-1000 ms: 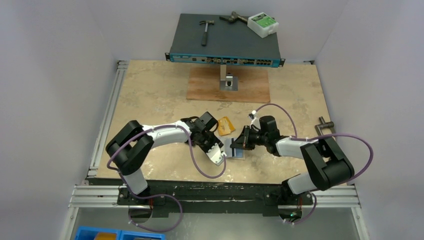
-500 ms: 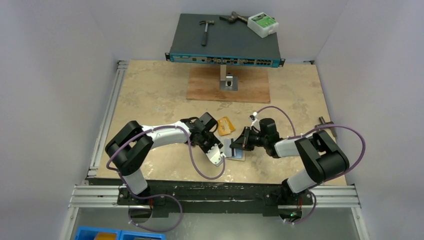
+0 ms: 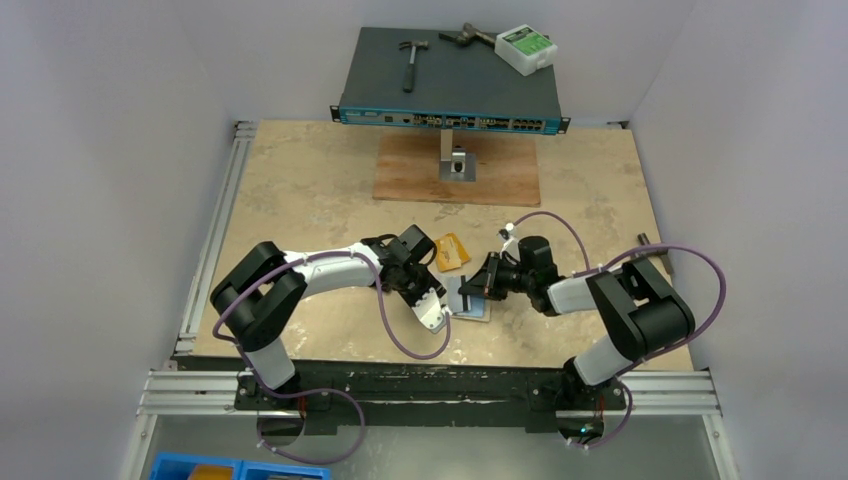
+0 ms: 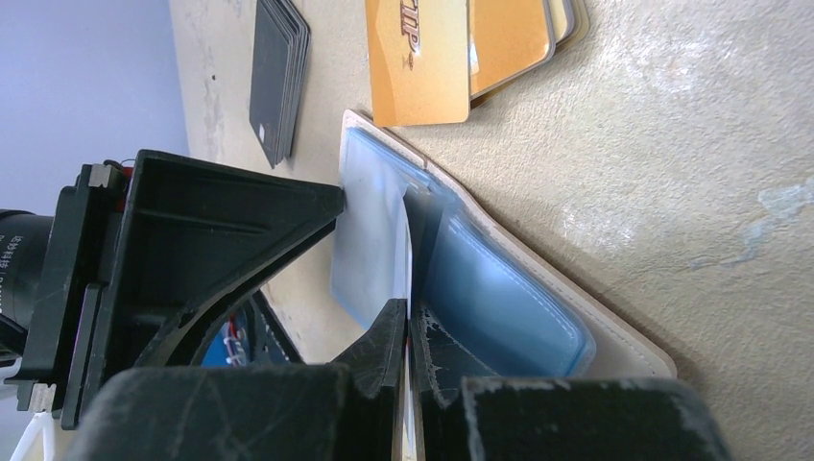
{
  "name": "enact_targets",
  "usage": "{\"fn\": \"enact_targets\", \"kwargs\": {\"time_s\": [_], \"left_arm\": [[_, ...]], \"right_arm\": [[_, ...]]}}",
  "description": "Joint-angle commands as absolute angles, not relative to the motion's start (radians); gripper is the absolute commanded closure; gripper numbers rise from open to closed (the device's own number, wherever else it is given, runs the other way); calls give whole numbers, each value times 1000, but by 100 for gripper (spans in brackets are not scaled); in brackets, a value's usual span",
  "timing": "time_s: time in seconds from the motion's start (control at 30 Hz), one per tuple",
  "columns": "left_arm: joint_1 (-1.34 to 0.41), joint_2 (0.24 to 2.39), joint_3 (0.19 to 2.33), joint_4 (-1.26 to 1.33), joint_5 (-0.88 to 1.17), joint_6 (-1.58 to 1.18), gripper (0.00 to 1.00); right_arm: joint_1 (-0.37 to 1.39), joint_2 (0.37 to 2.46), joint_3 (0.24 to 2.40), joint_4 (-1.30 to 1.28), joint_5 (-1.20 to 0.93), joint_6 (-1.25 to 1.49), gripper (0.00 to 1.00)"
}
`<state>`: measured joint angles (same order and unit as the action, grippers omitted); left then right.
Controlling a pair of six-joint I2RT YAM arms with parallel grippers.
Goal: Put the credit cards into the card holder
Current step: Insert the credit card into the card holder.
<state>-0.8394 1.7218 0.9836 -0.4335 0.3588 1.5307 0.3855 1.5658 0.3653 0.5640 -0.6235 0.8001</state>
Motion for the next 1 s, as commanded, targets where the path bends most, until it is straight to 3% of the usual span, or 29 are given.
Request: {"fn": "enact_targets", "kwargs": {"time_s": [0.0, 0.97], "left_arm": [[-845, 1747, 971, -488, 351, 1545, 66], [-854, 1757, 986, -499, 353, 1512, 66]], "right_arm": [[384, 1591, 362, 587, -579, 770, 100], [384, 1567, 383, 522, -527, 673, 100]]}}
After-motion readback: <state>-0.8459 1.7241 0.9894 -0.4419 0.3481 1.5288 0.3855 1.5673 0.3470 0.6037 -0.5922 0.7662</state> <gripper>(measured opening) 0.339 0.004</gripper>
